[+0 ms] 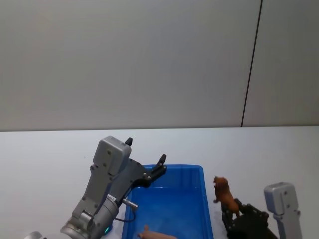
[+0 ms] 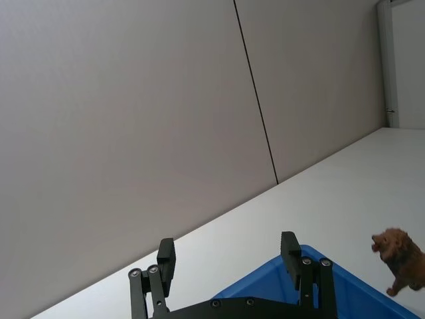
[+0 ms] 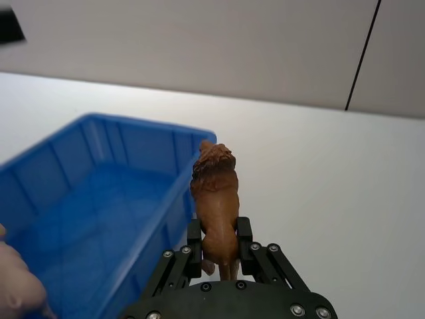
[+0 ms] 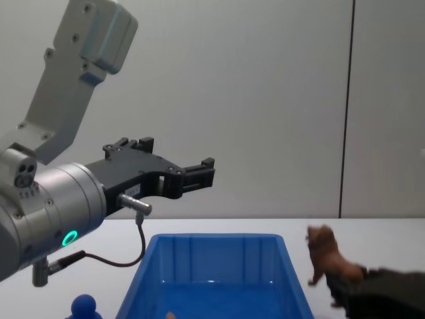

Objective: Pick up the two dolls from the table and place them into the box.

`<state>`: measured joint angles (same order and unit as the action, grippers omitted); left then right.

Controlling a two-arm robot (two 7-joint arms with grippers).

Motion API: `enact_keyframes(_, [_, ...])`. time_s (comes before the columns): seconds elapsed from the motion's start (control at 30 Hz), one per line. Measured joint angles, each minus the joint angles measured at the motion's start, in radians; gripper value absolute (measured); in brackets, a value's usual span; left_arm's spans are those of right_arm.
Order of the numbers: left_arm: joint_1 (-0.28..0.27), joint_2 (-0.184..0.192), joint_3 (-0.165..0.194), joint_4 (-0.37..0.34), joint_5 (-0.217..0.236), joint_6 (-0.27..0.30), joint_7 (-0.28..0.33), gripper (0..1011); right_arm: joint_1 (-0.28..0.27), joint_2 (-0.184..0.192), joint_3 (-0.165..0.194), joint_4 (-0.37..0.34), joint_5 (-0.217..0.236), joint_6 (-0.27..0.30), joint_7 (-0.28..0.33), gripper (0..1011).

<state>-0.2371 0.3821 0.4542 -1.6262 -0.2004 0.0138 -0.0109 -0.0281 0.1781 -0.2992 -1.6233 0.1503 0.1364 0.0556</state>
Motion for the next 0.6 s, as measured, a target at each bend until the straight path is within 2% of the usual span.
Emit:
enact_keyframes(0.3, [0.000,0.000,0.000,0.000,0.000,0.000,0.000,1001,0.010,0.002,0.001,-0.059,-0.007,-0.023,0.052,296])
enact_keyframes(0.6, [0.000,0.000,0.000,0.000,0.000,0.000,0.000,1001,0.045,-0.018,-0.011,-0.072,-0.002,-0.007,0.139,296])
